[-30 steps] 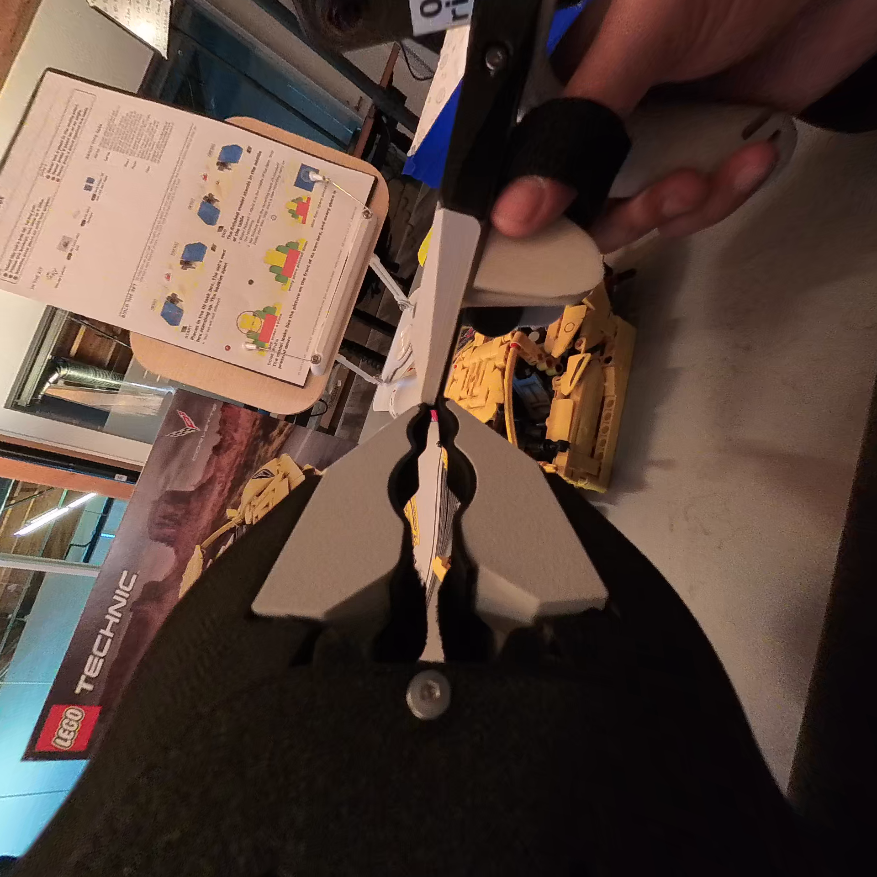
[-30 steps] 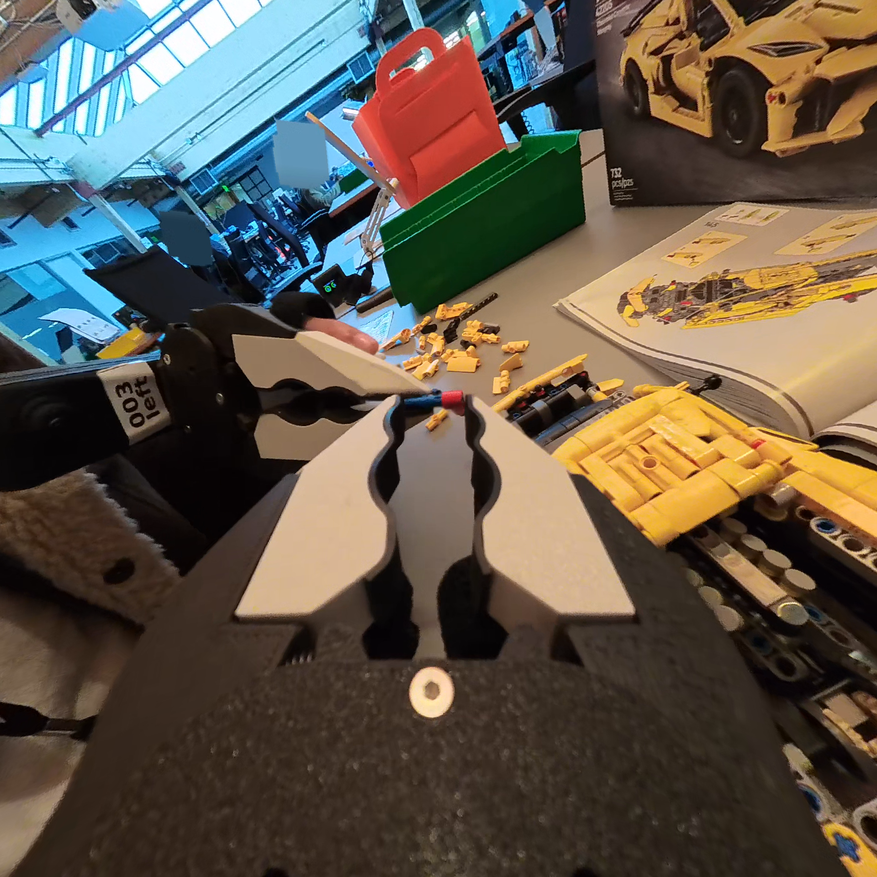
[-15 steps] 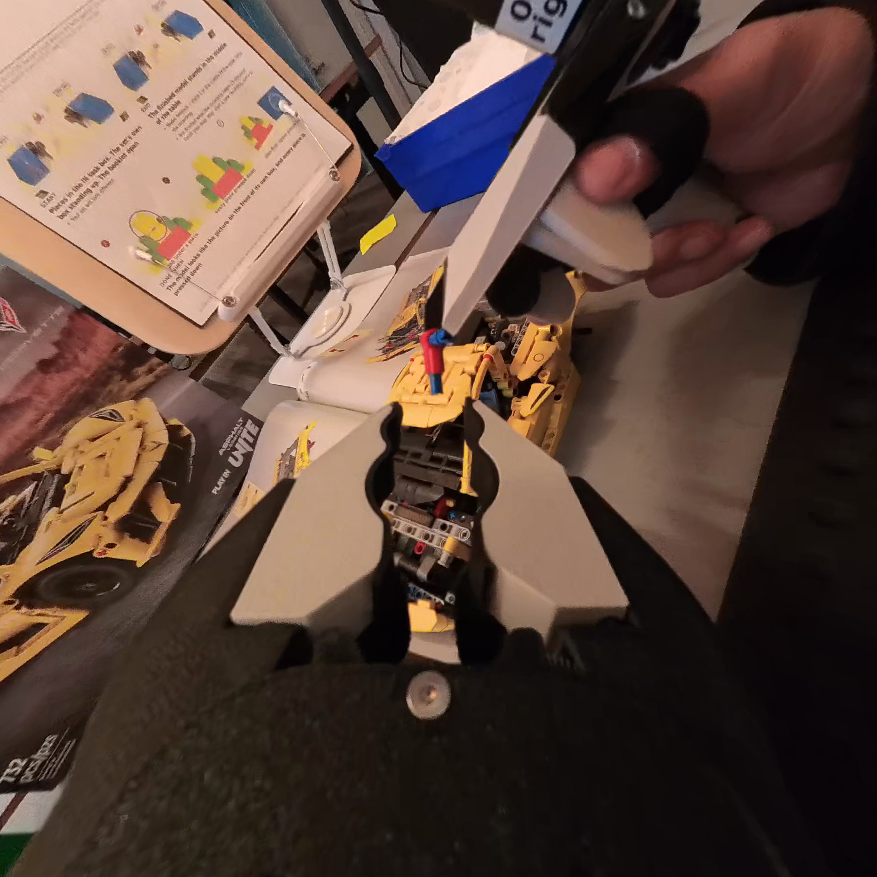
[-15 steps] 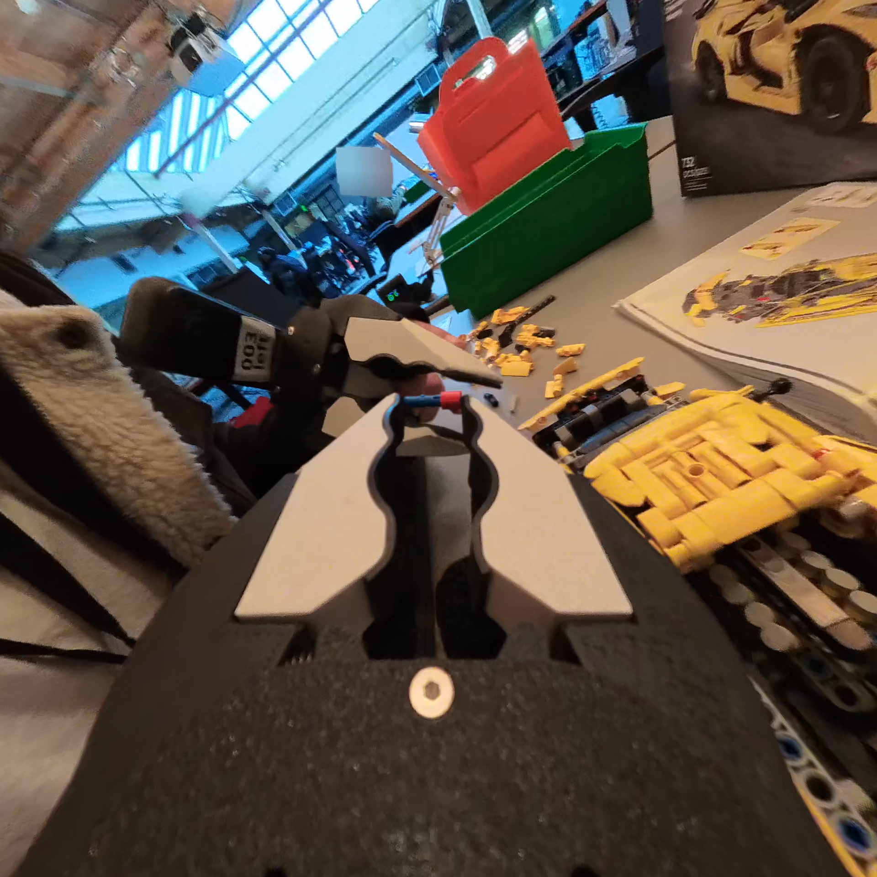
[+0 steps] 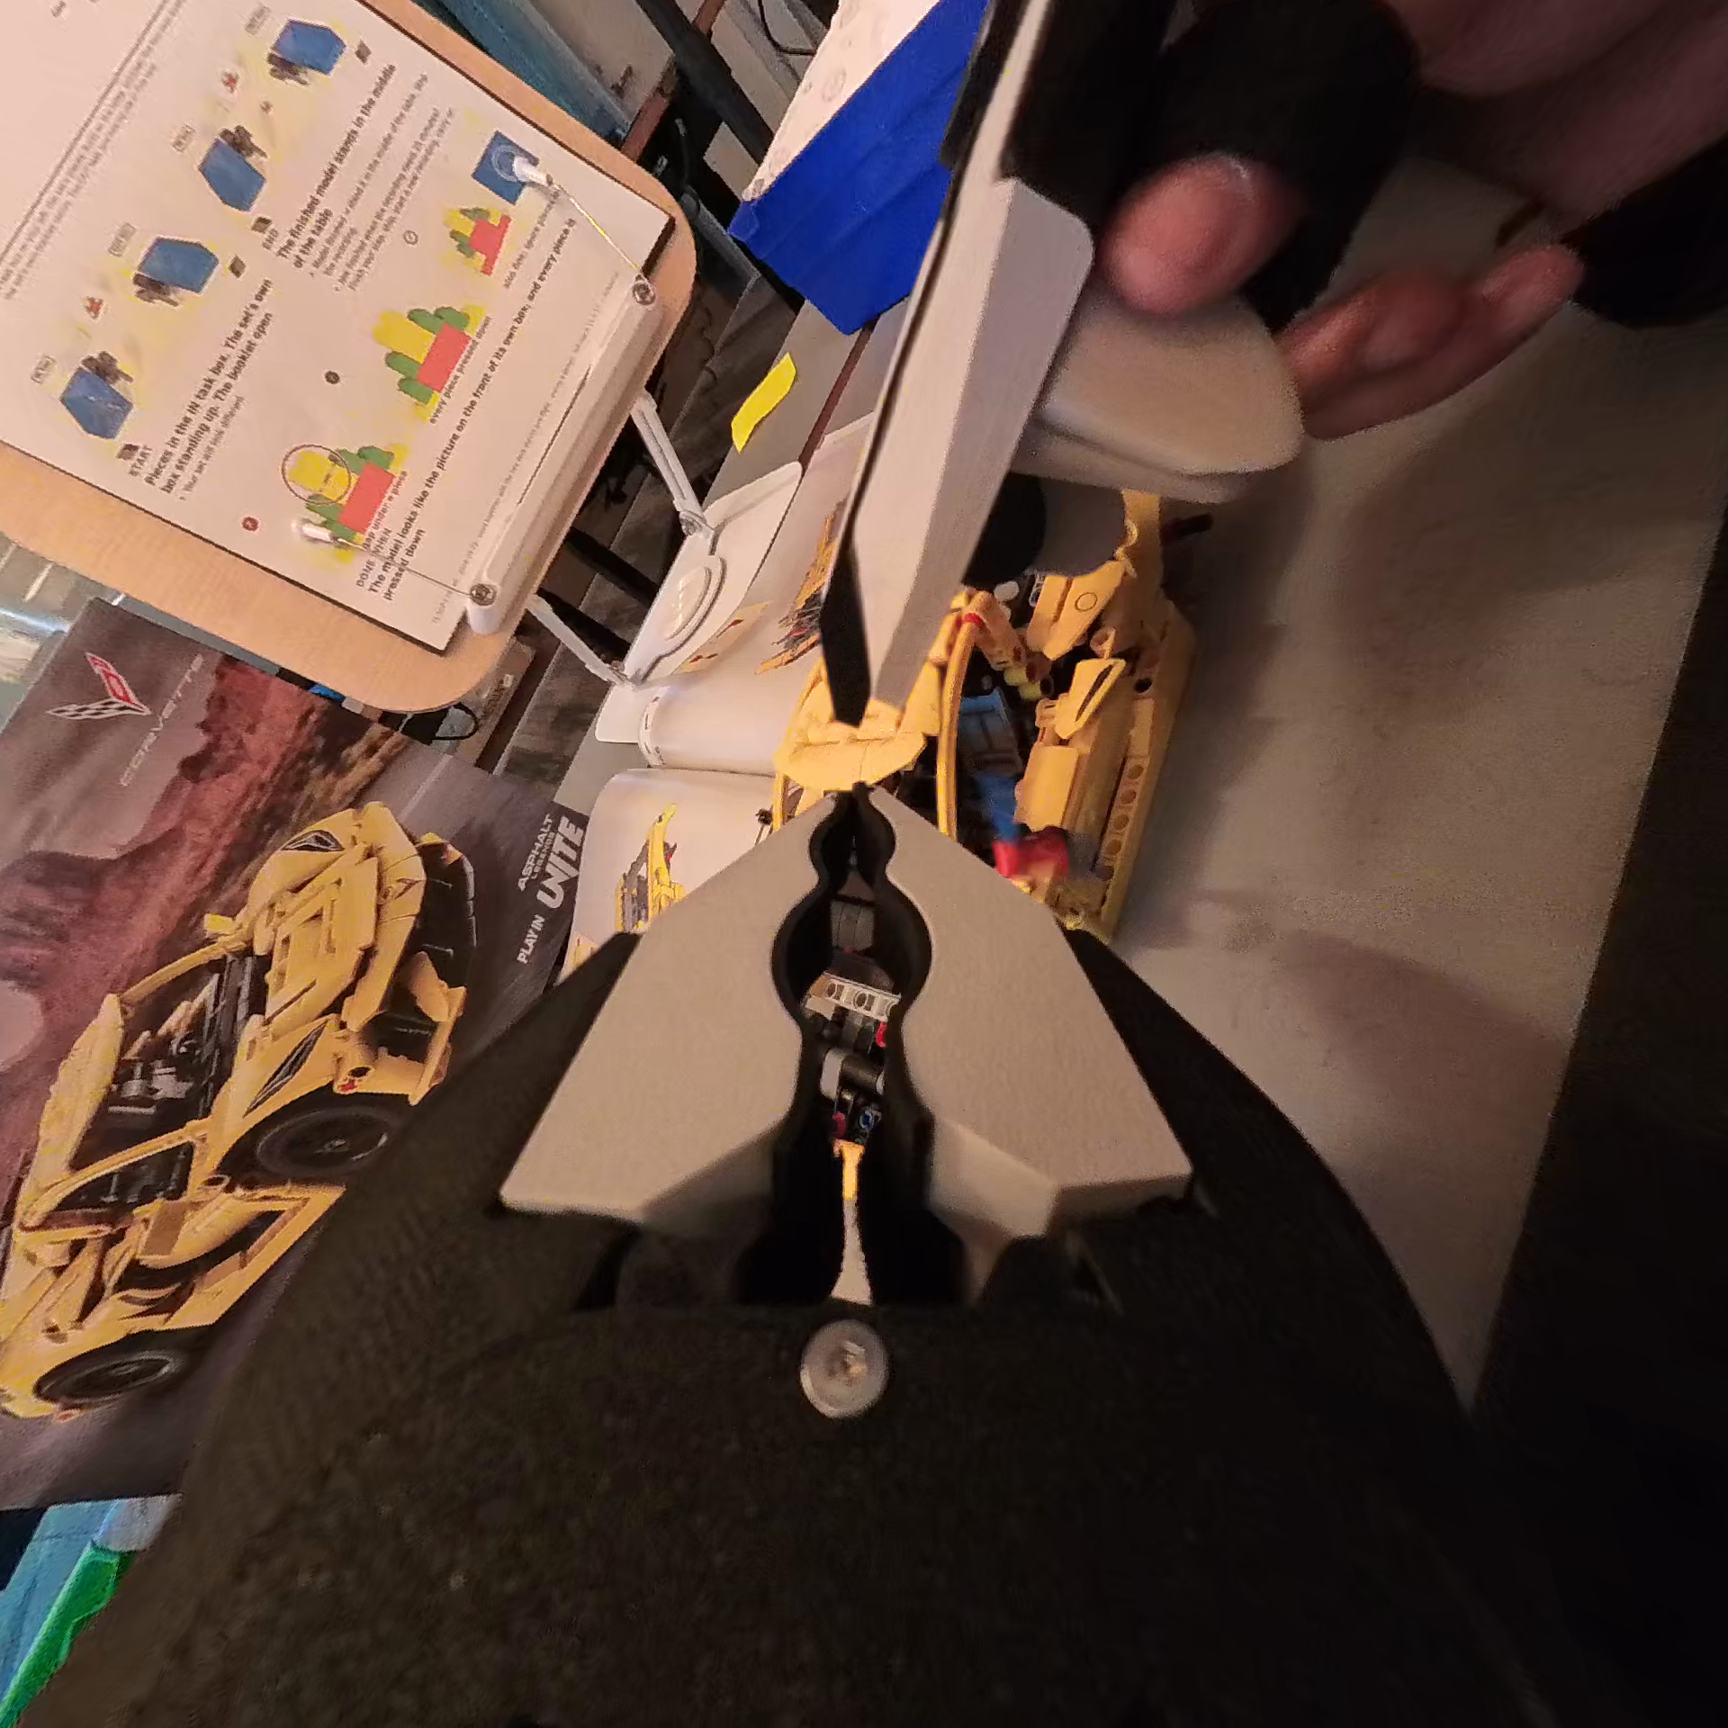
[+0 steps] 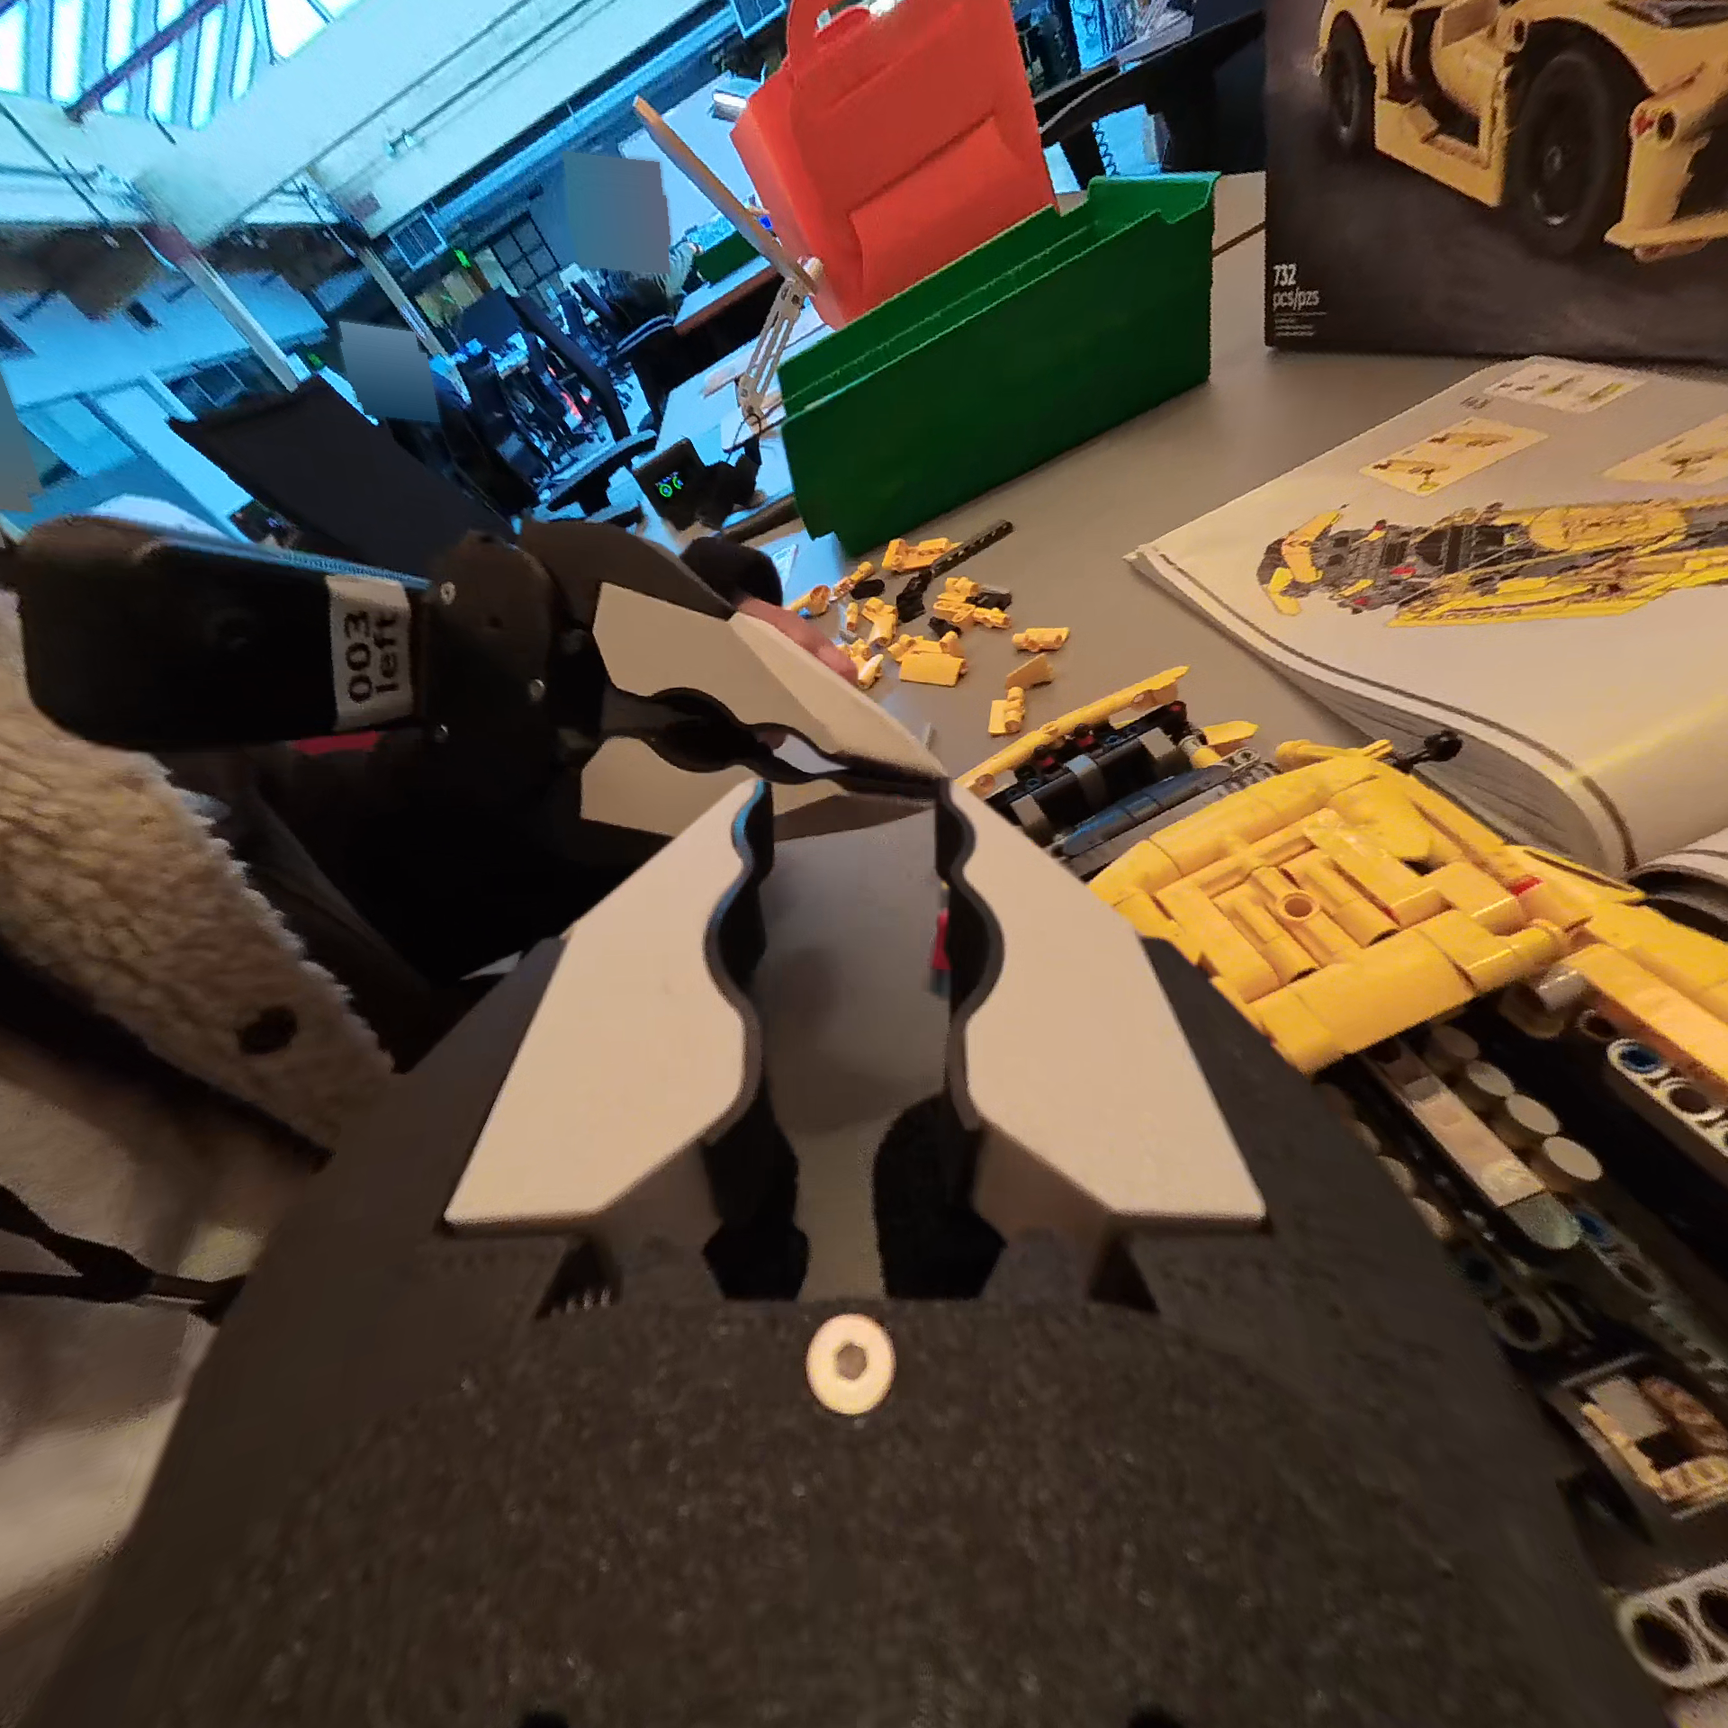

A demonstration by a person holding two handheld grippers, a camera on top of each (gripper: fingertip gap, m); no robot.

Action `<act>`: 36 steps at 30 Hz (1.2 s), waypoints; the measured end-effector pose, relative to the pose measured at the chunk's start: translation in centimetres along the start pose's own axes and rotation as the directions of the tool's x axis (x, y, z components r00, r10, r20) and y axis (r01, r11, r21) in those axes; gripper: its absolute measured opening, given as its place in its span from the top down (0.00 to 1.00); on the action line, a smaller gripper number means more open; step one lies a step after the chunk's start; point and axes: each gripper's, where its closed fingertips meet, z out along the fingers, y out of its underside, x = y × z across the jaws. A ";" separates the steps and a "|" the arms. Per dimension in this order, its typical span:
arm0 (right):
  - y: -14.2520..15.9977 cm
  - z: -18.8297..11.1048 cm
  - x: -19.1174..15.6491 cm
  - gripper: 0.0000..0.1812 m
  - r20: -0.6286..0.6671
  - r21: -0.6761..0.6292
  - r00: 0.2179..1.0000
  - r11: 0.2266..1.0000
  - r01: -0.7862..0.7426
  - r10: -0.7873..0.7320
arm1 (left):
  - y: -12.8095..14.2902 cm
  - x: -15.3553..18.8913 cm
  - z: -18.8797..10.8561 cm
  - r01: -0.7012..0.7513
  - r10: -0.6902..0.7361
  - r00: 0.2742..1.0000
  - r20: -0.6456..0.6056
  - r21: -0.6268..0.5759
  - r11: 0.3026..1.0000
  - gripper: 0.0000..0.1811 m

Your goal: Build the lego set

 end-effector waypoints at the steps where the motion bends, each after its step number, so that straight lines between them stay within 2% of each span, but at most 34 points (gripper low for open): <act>1: 0.1 0.0 0.0 0.83 -0.006 -0.005 1.000 1.000 0.009 -0.009 | 0.0 0.0 -0.1 0.011 -0.010 1.000 -0.003 0.004 1.000 1.00; 4: 0.3 -0.4 0.8 0.84 -0.044 -0.027 0.999 0.999 0.023 -0.024 | 0.6 0.0 -0.2 0.021 -0.021 1.000 -0.009 -0.016 1.000 1.00; 6: -0.2 -1.8 2.0 0.86 -0.104 -0.017 0.994 0.999 0.036 -0.037 | 2.1 -0.4 -0.6 0.027 -0.027 1.000 -0.008 -0.074 0.997 1.00; 10: -0.2 -3.2 3.5 0.89 -0.166 0.007 0.986 1.000 0.001 0.000 | 5.9 -1.5 -3.4 0.233 -0.252 0.964 -0.086 -0.185 0.955 1.00; 13: 0.0 -2.3 2.7 0.89 -0.128 0.005 0.992 1.000 -0.011 0.011 | 9.9 -2.1 -6.5 0.440 -0.506 0.851 -0.143 -0.335 0.833 0.94; 15: 0.5 -2.0 2.7 0.89 -0.139 -0.025 0.990 1.000 0.011 -0.015 | 10.8 -0.9 -8.6 0.543 -0.661 0.720 -0.213 -0.420 0.727 0.88; 16: 0.7 -1.9 2.8 0.90 -0.147 -0.040 0.989 0.999 0.020 -0.026 | 11.1 -0.5 -9.5 0.555 -0.685 0.696 -0.215 -0.444 0.703 0.86; 19: 0.9 -1.8 2.7 0.90 -0.148 -0.050 0.988 0.998 0.025 -0.032 | 11.7 0.8 -10.8 0.510 -0.663 0.717 -0.215 -0.487 0.709 0.86; 24: 0.9 -1.6 2.5 0.90 -0.131 -0.050 0.991 0.999 0.020 -0.026 | 11.1 3.0 -8.8 0.539 -0.708 0.670 -0.221 -0.512 0.669 0.86; 28: 0.9 -1.8 2.6 0.91 -0.144 -0.050 0.989 0.998 0.031 -0.038 | 12.7 4.4 -8.0 0.494 -0.702 0.691 -0.176 -0.594 0.635 0.86; 29: 0.9 -1.8 2.6 0.91 -0.139 -0.048 0.990 0.998 0.029 -0.035 | 13.1 4.6 -8.1 0.484 -0.698 0.696 -0.169 -0.607 0.630 0.86; 31: 0.9 -1.7 2.4 0.91 -0.128 -0.046 0.991 0.999 0.026 -0.032 | 13.0 4.6 -8.0 0.494 -0.697 0.698 -0.163 -0.595 0.634 0.95; 33: 0.8 -1.6 1.9 0.91 -0.103 -0.044 0.994 0.999 0.026 -0.031 | 12.9 4.7 -8.0 0.475 -0.675 0.716 -0.180 -0.584 0.659 0.96; 34: 0.8 -1.4 1.4 0.92 -0.074 -0.039 0.997 0.999 0.026 -0.029 | 12.4 4.8 -7.9 0.444 -0.640 0.739 -0.212 -0.560 0.699 0.96; 36: 0.6 -1.0 0.1 0.92 0.014 -0.024 1.000 1.000 0.012 -0.012 | 9.9 4.2 -7.2 0.374 -0.509 0.820 -0.263 -0.427 0.823 0.96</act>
